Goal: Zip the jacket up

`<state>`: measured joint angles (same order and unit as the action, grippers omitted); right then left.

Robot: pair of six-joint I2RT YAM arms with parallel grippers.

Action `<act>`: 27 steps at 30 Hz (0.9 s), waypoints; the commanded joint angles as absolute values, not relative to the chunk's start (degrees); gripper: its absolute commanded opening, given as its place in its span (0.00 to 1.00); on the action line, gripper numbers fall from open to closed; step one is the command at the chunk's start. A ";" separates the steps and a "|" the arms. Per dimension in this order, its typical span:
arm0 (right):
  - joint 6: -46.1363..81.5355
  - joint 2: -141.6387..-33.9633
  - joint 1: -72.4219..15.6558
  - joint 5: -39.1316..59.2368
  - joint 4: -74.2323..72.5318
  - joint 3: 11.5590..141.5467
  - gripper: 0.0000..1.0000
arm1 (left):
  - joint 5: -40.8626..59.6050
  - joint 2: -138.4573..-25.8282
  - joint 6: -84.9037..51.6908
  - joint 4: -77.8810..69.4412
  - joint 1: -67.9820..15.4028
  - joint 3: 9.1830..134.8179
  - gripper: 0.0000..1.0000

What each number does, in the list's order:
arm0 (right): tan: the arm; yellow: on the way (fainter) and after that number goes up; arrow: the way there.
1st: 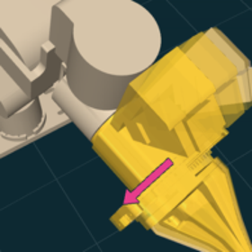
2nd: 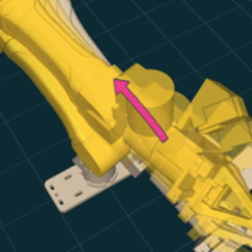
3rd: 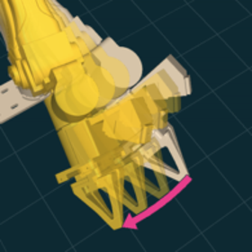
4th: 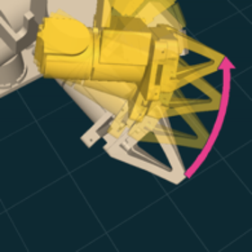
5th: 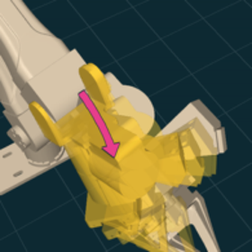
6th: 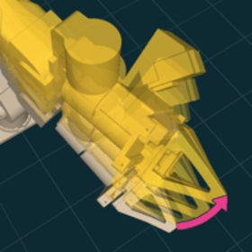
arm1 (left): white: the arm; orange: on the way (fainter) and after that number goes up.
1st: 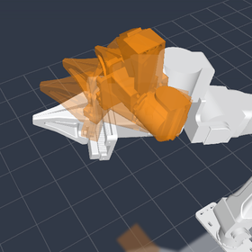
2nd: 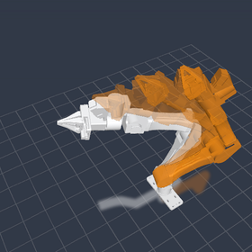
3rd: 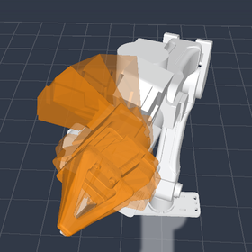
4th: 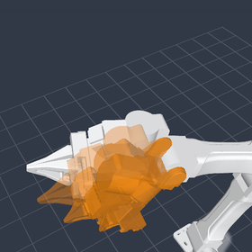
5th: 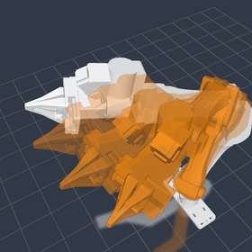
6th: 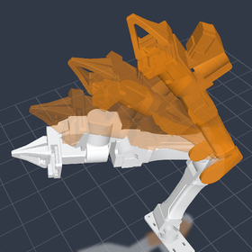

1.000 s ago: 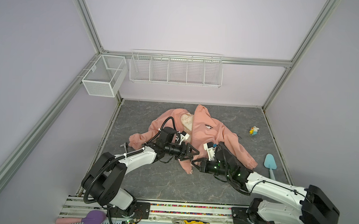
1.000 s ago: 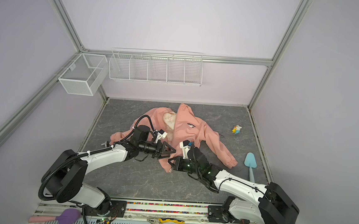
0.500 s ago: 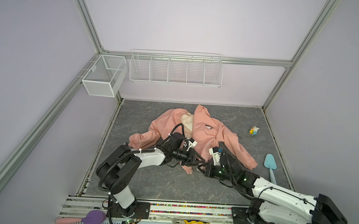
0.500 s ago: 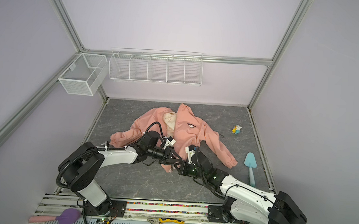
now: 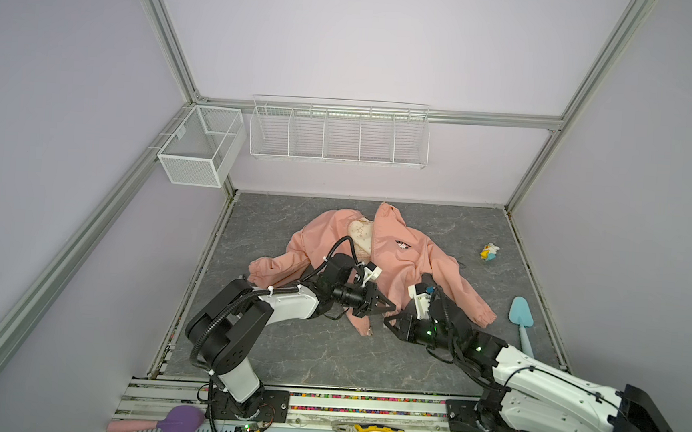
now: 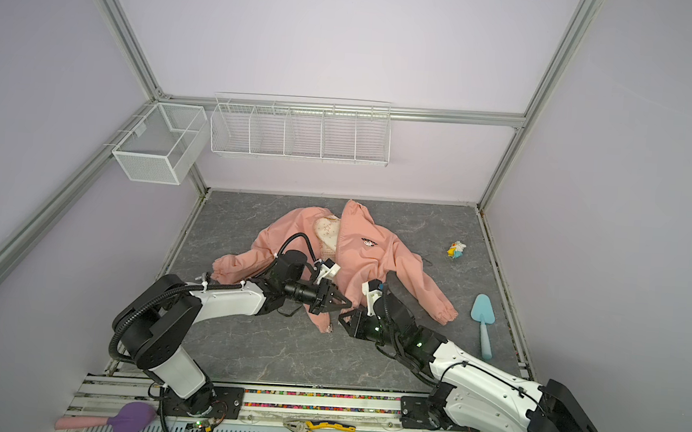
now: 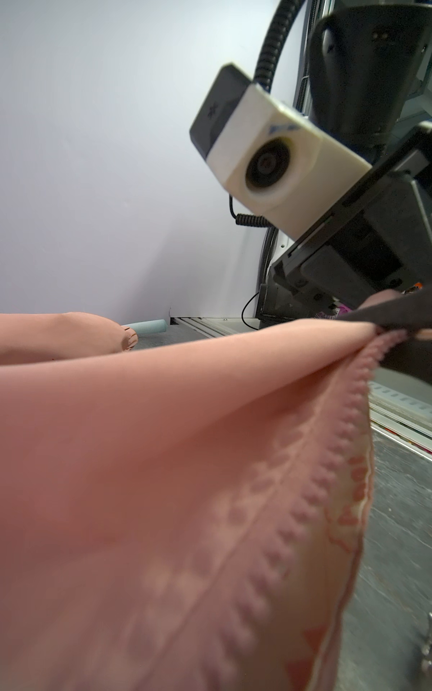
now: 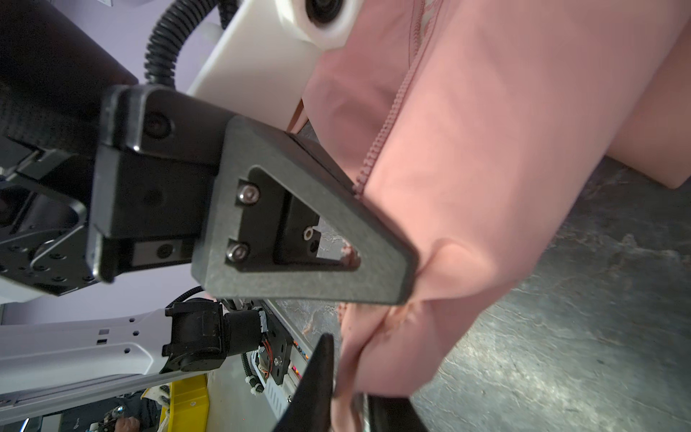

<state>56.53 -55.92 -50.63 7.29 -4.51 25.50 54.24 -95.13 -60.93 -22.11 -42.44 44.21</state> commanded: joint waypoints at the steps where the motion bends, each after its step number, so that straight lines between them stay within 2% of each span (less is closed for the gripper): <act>1: 56.37 -55.02 -50.10 7.12 -4.31 24.79 0.19 | 54.76 -95.79 -61.61 -23.91 -42.54 44.79 0.00; 19: 56.17 -56.89 -49.67 10.27 -8.21 24.38 0.11 | 54.63 -95.72 -61.68 -23.29 -42.50 45.35 0.00; 24: 56.07 -56.60 -49.21 10.03 -7.61 24.39 0.06 | 54.31 -95.30 -61.61 -22.63 -42.45 45.53 0.00; 25: 55.87 -56.44 -49.16 9.87 -7.29 24.43 0.06 | 54.06 -95.07 -61.61 -22.17 -42.45 45.53 0.04; 27: 55.18 -55.84 -48.82 8.88 -5.62 24.92 0.06 | 53.21 -94.38 -61.38 -20.48 -42.21 45.77 0.20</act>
<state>56.27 -56.69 -49.50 9.26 -5.76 25.47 53.95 -95.15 -60.93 -22.11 -42.44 44.25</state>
